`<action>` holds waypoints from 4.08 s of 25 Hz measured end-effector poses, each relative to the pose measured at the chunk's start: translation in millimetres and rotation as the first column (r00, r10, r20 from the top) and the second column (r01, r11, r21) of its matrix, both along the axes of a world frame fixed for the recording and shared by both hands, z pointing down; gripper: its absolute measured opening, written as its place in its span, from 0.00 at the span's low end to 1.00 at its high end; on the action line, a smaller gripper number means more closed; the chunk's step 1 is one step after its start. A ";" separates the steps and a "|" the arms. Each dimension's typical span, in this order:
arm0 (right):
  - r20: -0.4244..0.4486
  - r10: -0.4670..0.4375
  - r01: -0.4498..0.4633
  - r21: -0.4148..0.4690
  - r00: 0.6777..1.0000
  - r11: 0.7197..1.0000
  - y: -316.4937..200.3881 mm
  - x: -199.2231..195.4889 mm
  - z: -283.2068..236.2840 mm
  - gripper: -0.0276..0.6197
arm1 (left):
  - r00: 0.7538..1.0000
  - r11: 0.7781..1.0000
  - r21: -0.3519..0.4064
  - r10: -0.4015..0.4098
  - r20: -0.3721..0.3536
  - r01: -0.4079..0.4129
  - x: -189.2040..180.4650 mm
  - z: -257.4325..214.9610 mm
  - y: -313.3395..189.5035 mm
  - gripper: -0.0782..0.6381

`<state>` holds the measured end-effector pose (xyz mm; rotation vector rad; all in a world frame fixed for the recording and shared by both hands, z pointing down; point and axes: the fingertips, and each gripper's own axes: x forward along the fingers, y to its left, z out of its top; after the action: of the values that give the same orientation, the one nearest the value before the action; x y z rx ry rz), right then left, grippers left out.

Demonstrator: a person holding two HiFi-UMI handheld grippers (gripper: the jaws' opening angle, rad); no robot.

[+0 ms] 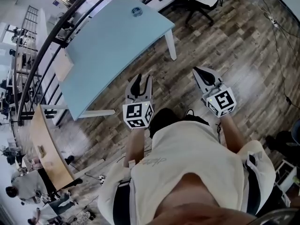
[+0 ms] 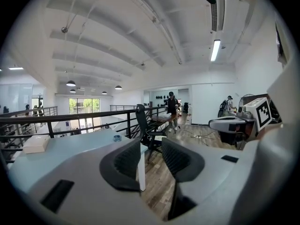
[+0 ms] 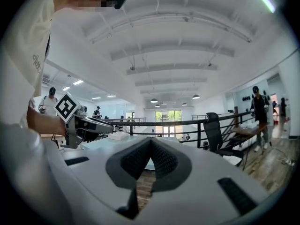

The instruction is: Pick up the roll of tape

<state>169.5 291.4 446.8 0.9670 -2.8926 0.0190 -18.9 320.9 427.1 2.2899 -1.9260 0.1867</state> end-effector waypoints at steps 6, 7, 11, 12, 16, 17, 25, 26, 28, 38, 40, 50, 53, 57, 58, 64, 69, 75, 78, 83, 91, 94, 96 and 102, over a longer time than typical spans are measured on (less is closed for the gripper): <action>0.007 0.022 -0.021 -0.035 1.000 0.999 -11.3 5.0 14.6 0.05 | 1.000 1.000 -0.004 0.007 -0.002 -0.007 -1.3 1.2 -20.3 0.32; 0.006 0.027 -0.026 -0.037 1.000 0.999 -16.0 4.2 15.6 0.05 | 1.000 1.000 -0.002 0.011 -0.003 -0.011 -2.7 0.5 -25.4 0.32; -0.004 0.036 -0.036 -0.037 0.999 0.999 -39.4 -7.3 16.7 0.05 | 0.999 1.000 0.003 0.031 -0.012 -0.031 -13.4 2.9 -50.1 0.32; -0.007 0.037 -0.038 -0.036 0.999 0.999 -47.4 -11.8 15.5 0.05 | 0.999 1.000 0.004 0.031 -0.016 -0.031 -17.9 3.7 -58.6 0.32; -0.018 0.043 -0.043 -0.022 0.999 0.999 -77.4 -31.5 4.1 0.05 | 0.999 0.999 0.009 0.049 -0.011 -0.049 -34.5 2.2 -91.9 0.32; -0.020 0.043 -0.044 -0.014 0.999 0.999 -85.7 -37.3 1.0 0.05 | 0.999 0.999 0.014 0.053 -0.011 -0.053 -39.5 1.3 -100.7 0.32; -0.027 0.070 -0.070 -0.009 0.997 0.998 -135.0 -80.2 -2.7 0.05 | 0.995 0.996 0.022 0.088 -0.034 -0.088 -83.4 5.0 -157.7 0.32; -0.029 0.078 -0.078 -0.010 0.997 0.997 -138.5 -83.9 -2.3 0.05 | 0.995 0.995 0.020 0.096 -0.036 -0.095 -87.9 6.8 -163.2 0.32; -0.032 0.097 -0.097 -0.011 0.995 0.995 -144.5 -89.3 -0.4 0.05 | 0.993 0.994 0.014 0.109 -0.038 -0.109 -95.9 12.1 -172.7 0.32; -0.042 0.139 -0.140 -0.022 0.989 0.990 -169.1 -106.3 2.3 0.05 | 0.989 0.990 -0.011 0.141 -0.050 -0.142 -117.2 24.8 -205.9 0.32; -0.046 0.140 -0.141 -0.032 0.989 0.989 -173.2 -105.8 6.1 0.05 | 0.989 0.990 -0.028 0.140 -0.054 -0.142 -116.8 31.8 -212.9 0.32; -0.013 0.093 -0.094 -0.066 0.996 0.993 -251.8 -102.9 18.7 0.05 | 0.989 0.993 -0.071 0.085 -0.125 -0.095 -115.6 33.5 -279.7 0.32; -0.017 0.067 -0.068 -0.063 0.998 0.996 -290.5 -104.2 18.9 0.05 | 0.993 0.995 -0.073 0.062 -0.103 -0.070 -116.6 28.4 -310.0 0.32; -0.002 0.035 -0.036 -0.059 0.999 0.998 -337.6 -103.6 18.5 0.05 | 0.998 0.997 -0.066 0.030 -0.063 -0.034 -116.5 20.6 -349.2 0.32; -0.003 0.026 -0.026 -0.056 1.000 0.998 -349.2 -103.7 17.8 0.05 | 0.998 0.998 -0.064 0.020 -0.058 -0.024 -116.0 19.3 -358.8 0.32; -0.001 -0.061 0.061 -0.036 0.998 0.997 -404.1 -107.9 13.1 0.05 | 0.998 0.997 -0.068 -0.049 -0.031 0.047 -112.5 20.5 -402.9 0.32; 0.019 -0.091 0.092 -0.019 0.996 0.996 -441.1 -103.8 8.8 0.05 | 0.994 0.990 -0.083 -0.112 -0.022 0.110 -108.8 21.8 -424.1 0.32; 0.029 -0.150 0.151 -0.063 0.988 0.986 -462.3 -115.7 22.2 0.05 | 0.988 0.981 -0.123 -0.155 -0.010 0.153 -112.8 29.2 -433.4 0.32; 0.023 -0.155 0.156 -0.077 0.988 0.985 -469.0 -121.8 29.8 0.05 | 0.986 0.977 -0.138 -0.168 -0.015 0.165 -117.3 39.6 -438.0 0.32; -0.001 -0.154 0.153 -0.092 0.988 0.984 -482.1 -134.7 34.8 0.05 | 0.985 0.977 -0.146 -0.166 -0.039 0.158 -129.7 48.9 -453.1 0.32; -0.045 -0.136 0.133 -0.055 0.990 0.990 -509.7 -162.0 13.8 0.05 | 0.989 0.986 -0.108 -0.132 -0.070 0.124 -158.0 45.6 -493.3 0.32; -0.048 -0.125 0.124 -0.034 0.991 0.992 -524.1 -177.7 3.0 0.05 | 0.993 0.989 -0.112 -0.108 -0.054 0.101 -168.7 48.6 -505.6 0.32; -0.056 -0.114 0.113 -0.026 0.992 0.993 -531.5 -190.3 -2.0 0.05 | 0.995 0.988 -0.129 -0.090 -0.037 0.085 -177.6 56.2 -509.4 0.32; -0.080 -0.085 0.083 -0.035 0.993 0.996 -546.3 -222.8 -2.8 0.05 | 0.999 0.983 -0.179 -0.035 -0.027 0.030 -199.2 80.4 -522.9 0.32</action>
<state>-53.3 -255.0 444.1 0.8205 -2.8464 0.0191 -218.0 -202.0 507.5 2.1330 -1.8493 0.3059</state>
